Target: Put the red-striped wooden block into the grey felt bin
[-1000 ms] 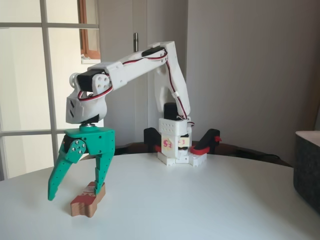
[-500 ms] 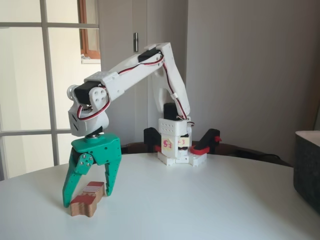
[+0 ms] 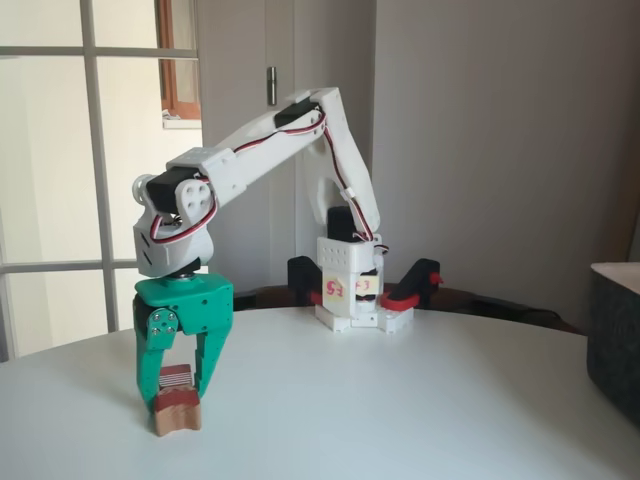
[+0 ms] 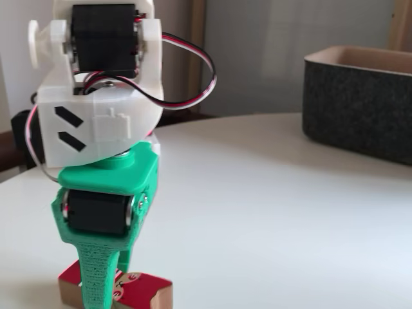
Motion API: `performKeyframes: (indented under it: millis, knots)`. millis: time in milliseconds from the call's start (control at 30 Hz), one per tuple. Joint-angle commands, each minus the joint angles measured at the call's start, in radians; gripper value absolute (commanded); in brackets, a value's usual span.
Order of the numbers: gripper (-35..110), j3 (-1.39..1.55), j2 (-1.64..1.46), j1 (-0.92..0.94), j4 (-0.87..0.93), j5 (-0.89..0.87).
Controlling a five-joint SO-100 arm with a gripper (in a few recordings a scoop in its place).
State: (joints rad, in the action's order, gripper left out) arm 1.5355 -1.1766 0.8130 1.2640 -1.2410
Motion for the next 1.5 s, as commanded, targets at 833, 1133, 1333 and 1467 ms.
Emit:
performKeyframes:
  millis: [833, 1133, 1333, 1467]
  knots:
    - [2, -0.403, -0.416, -0.106, 0.003, -0.078]
    - [2, -0.402, -0.657, -0.443, -0.026, 0.009]
    - [1, -0.403, -0.683, -0.77, -0.112, 0.069]
    - [1, -0.399, -0.658, -0.999, -0.176, 0.133]
